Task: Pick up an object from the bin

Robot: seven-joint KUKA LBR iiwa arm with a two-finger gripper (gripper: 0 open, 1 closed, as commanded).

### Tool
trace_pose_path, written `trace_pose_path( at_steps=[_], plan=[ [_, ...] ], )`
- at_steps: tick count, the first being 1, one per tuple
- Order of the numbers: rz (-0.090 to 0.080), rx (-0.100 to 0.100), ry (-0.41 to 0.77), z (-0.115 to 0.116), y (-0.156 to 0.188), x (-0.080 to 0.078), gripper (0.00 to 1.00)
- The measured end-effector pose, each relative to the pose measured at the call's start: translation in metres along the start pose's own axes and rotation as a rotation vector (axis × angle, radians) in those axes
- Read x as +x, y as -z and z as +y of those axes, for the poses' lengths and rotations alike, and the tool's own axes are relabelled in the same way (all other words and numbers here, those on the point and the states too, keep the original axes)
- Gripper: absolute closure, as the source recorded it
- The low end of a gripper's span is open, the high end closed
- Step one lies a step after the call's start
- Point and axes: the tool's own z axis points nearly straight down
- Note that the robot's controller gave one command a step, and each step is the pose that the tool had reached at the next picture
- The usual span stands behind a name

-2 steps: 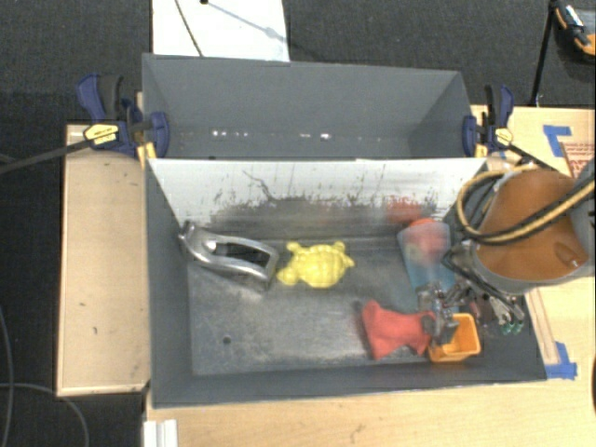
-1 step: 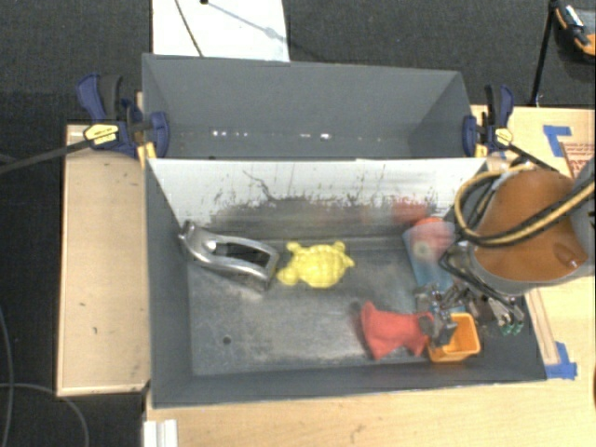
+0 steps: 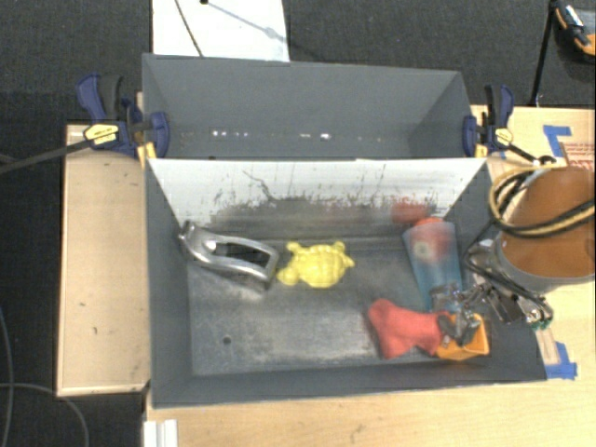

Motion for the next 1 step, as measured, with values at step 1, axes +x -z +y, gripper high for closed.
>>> trace_pose_path(
  at_steps=[1],
  plan=[
    [0.000, 0.000, 0.004, 0.0011, -0.0001, -0.0007, 0.00]
  ],
)
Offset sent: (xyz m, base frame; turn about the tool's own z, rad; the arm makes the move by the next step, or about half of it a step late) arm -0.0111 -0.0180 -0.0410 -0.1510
